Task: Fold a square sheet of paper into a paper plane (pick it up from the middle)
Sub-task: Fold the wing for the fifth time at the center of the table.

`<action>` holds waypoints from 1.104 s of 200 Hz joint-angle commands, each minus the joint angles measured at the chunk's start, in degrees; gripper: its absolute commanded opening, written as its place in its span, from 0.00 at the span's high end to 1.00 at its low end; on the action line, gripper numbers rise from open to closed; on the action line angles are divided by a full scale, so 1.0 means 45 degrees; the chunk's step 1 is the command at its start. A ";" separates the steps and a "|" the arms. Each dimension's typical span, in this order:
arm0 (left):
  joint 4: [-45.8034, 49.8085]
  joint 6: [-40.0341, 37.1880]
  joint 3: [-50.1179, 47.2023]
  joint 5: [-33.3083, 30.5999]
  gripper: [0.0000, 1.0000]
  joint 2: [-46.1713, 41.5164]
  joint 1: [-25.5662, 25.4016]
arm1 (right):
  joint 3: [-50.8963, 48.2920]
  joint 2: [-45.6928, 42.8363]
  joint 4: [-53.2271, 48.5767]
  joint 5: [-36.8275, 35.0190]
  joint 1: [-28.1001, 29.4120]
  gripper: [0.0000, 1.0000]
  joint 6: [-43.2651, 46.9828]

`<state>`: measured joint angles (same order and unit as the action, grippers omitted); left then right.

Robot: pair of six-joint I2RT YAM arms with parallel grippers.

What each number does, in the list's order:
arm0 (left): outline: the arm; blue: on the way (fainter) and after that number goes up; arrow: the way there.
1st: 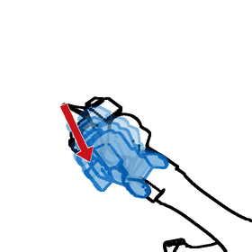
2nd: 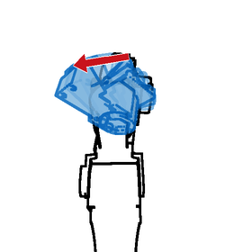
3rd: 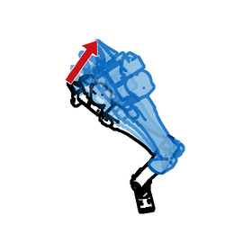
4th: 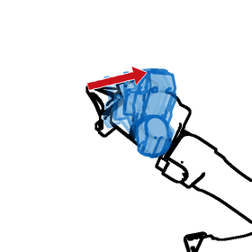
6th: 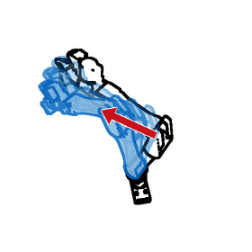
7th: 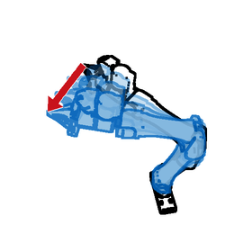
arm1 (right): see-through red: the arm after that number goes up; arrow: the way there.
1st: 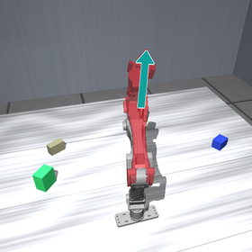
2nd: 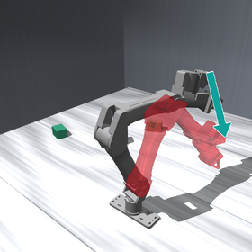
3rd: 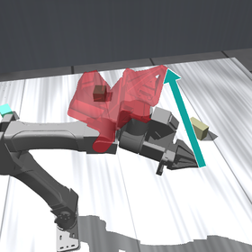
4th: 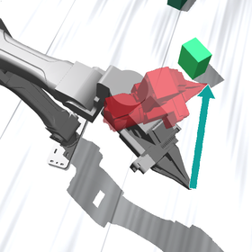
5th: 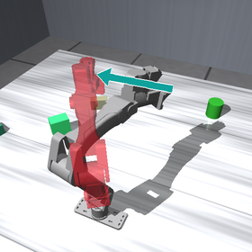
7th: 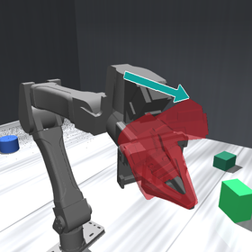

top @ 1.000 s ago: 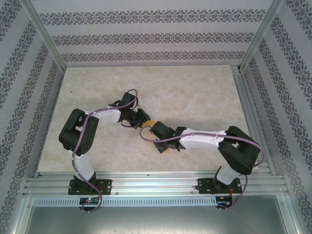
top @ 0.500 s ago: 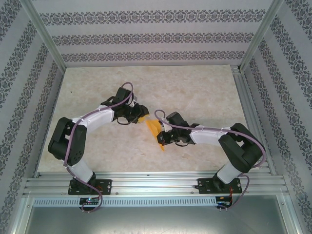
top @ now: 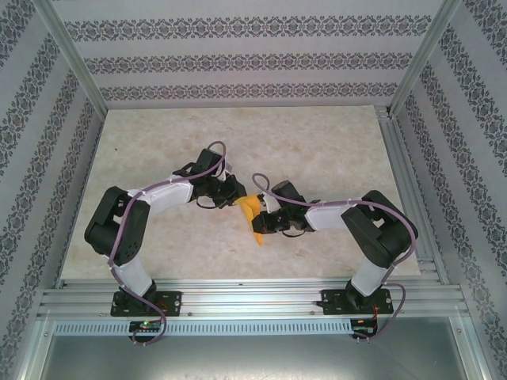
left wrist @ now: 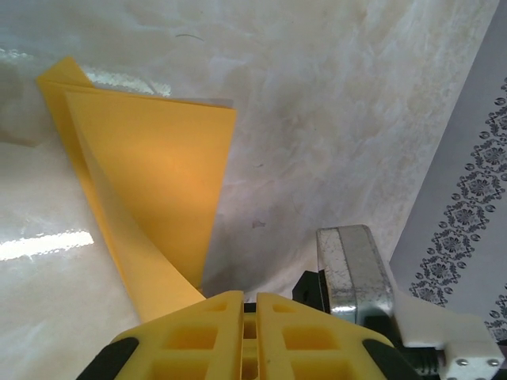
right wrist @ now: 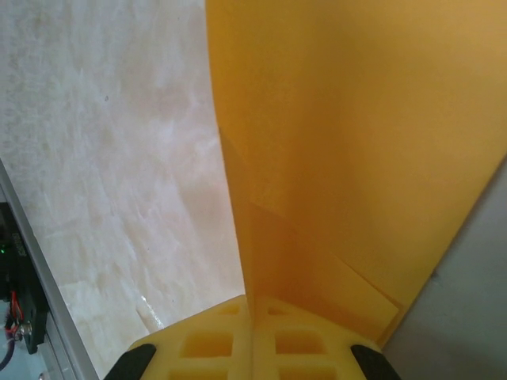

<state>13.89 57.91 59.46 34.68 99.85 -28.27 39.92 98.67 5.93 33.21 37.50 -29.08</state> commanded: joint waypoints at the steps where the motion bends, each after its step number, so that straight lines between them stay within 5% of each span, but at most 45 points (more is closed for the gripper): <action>1: -0.0698 0.0315 -0.0135 0.0249 0.87 0.0250 -0.0158 | -0.0023 0.0274 0.1219 0.0447 -0.0239 0.96 -0.0625; 115: -0.1249 0.0246 0.0073 0.0295 0.91 0.1582 -0.0598 | -0.0432 0.0872 0.2148 0.0864 -0.0637 0.93 -0.1331; 144: -0.1240 0.0198 0.0203 0.0034 0.92 0.1793 -0.0598 | -0.0502 0.0423 0.1901 0.0670 -0.0608 0.83 -0.1271; 221: -0.1114 0.0105 0.0369 -0.0081 0.92 0.1797 -0.0597 | -0.0040 -0.2046 -0.2040 -0.3422 0.0863 0.66 0.0901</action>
<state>10.24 58.61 59.57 35.24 106.63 -30.46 37.85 92.58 5.08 27.64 38.39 -30.52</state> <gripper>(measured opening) 0.080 0.331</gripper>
